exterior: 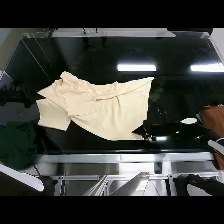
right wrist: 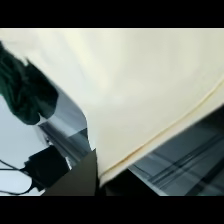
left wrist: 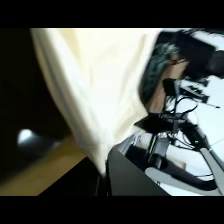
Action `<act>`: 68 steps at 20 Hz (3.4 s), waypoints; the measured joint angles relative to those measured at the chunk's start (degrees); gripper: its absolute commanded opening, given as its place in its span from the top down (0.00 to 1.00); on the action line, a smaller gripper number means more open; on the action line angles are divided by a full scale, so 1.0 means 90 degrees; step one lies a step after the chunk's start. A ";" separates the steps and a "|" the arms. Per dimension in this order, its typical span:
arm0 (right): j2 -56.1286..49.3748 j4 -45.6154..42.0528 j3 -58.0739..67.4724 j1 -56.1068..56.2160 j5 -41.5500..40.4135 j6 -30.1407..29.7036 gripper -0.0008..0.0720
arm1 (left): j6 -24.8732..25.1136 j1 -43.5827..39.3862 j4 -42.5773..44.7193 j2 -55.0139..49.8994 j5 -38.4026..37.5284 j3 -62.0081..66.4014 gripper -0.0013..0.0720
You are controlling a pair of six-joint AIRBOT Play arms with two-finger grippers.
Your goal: Fold the shirts.
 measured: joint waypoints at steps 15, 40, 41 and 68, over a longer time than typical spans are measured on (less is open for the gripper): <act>0.5365 0.1542 0.4124 -0.3181 -0.1358 -0.1047 0.96 | 0.1073 0.2591 -0.7235 0.7208 0.0284 -0.0408 0.96; -0.3279 0.1766 0.4641 -0.2064 -0.0828 -0.2331 0.97 | 0.1112 -0.1982 -0.0775 -0.0500 0.2973 0.1773 0.96; -0.3334 0.1678 0.4702 -0.2118 -0.0901 -0.2353 0.97 | 0.1069 -0.1967 -0.0750 -0.0588 0.2968 0.1821 0.96; -0.3917 -0.1639 0.4847 -0.2501 -0.0627 -0.1744 0.96 | 0.0350 -0.1727 0.1056 -0.0741 0.2373 -0.0117 0.98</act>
